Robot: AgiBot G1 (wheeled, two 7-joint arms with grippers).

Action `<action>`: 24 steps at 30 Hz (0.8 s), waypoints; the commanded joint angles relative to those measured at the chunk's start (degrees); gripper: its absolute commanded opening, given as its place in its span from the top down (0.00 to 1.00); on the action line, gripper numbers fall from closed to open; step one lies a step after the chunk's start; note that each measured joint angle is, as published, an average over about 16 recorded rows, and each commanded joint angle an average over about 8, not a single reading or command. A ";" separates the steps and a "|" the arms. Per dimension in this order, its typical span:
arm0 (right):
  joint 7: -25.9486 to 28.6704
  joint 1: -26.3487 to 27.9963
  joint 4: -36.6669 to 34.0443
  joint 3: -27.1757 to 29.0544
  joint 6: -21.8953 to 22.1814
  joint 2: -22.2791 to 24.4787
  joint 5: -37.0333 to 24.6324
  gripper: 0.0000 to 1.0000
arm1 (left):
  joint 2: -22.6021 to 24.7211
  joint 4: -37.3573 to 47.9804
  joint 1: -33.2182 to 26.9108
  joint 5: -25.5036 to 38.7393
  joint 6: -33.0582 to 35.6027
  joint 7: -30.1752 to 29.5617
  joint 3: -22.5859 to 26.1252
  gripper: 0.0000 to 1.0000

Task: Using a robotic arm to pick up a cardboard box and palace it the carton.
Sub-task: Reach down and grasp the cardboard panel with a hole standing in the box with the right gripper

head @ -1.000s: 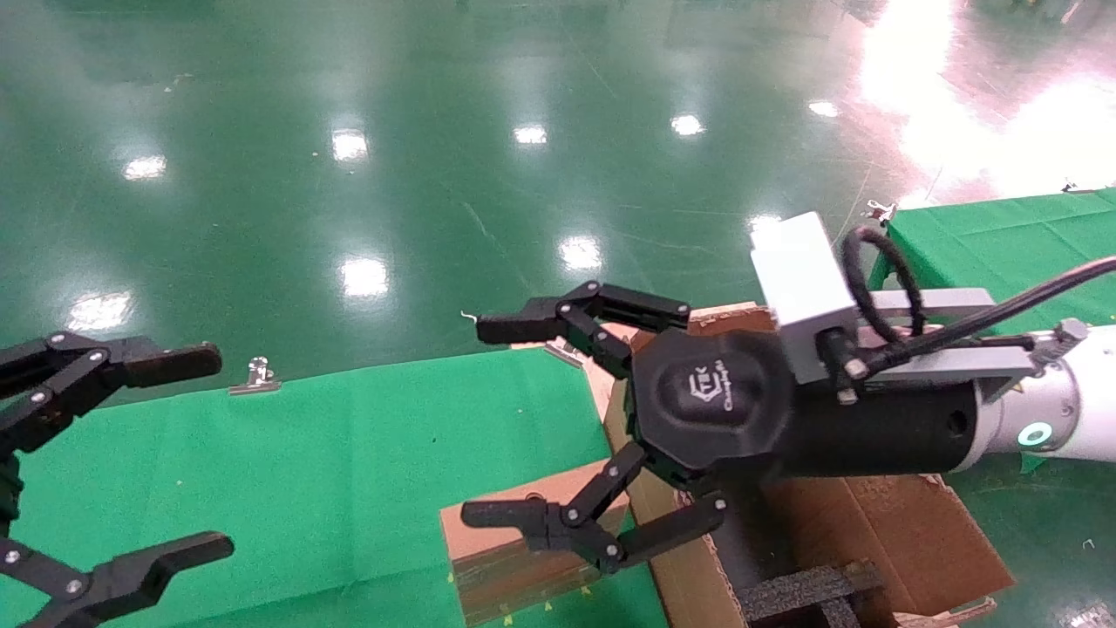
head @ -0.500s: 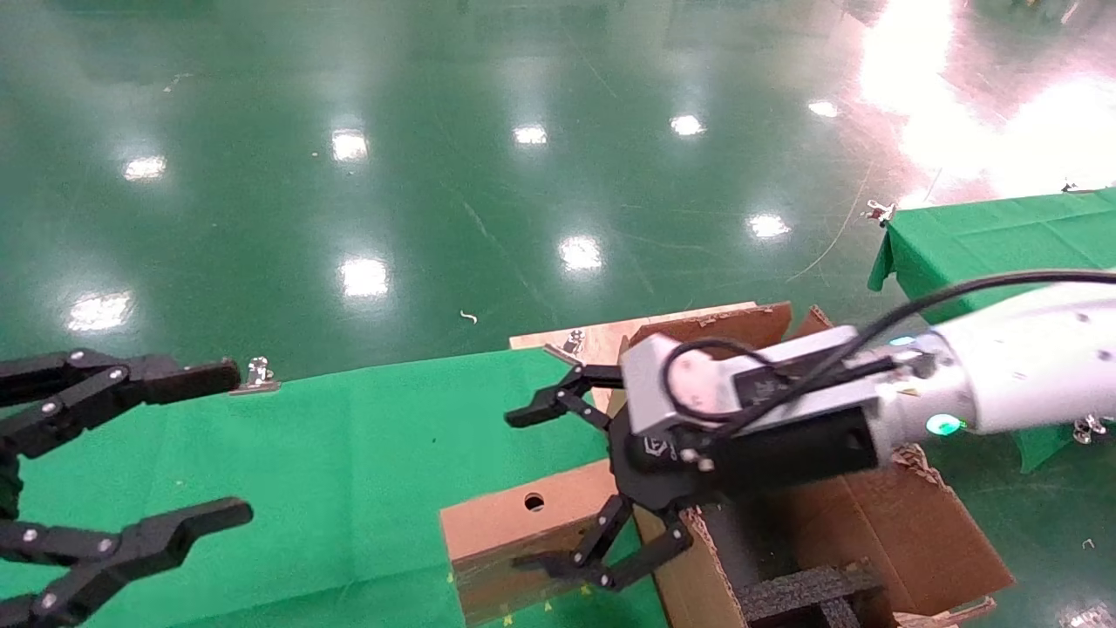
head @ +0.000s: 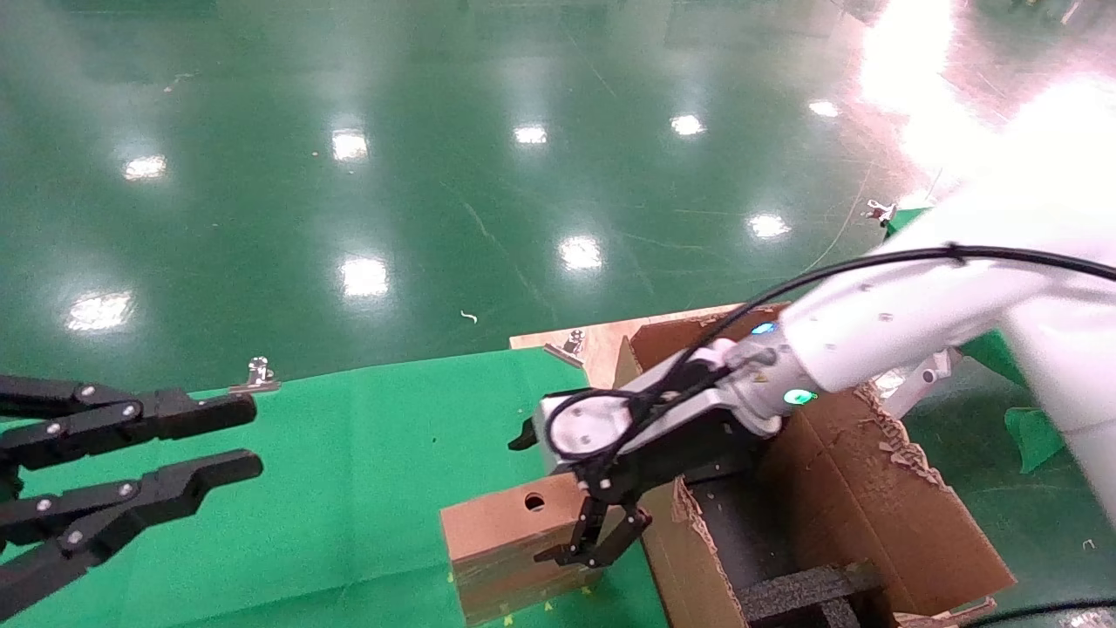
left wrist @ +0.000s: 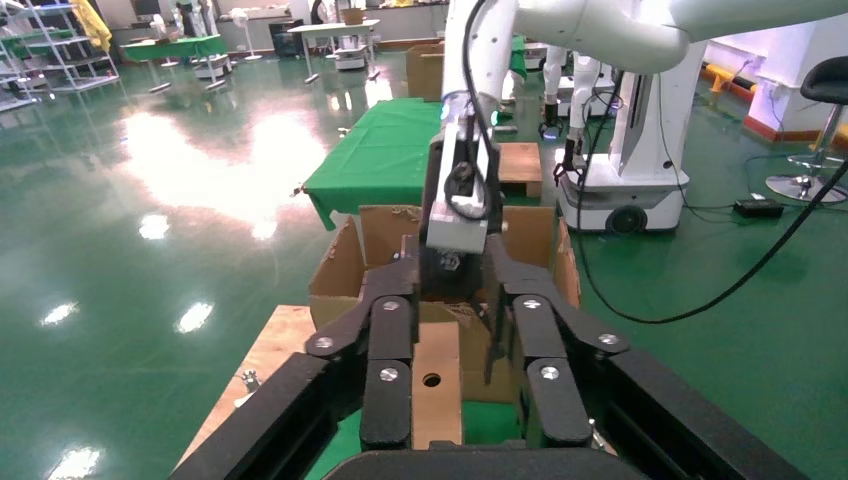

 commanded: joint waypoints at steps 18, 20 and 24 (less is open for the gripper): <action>-8.19 7.88 -9.32 -13.72 0.13 -8.01 -7.33 0.37 | -0.02 0.01 0.00 0.01 -0.03 0.02 0.04 0.12; -8.42 7.99 -9.79 -13.93 0.17 -8.13 -7.09 0.62 | -0.02 0.01 0.00 0.03 -0.03 0.03 0.04 0.00; -8.52 8.08 -10.07 -14.03 0.20 -8.17 -6.86 1.00 | -0.03 0.01 0.00 0.04 -0.04 0.03 0.04 0.00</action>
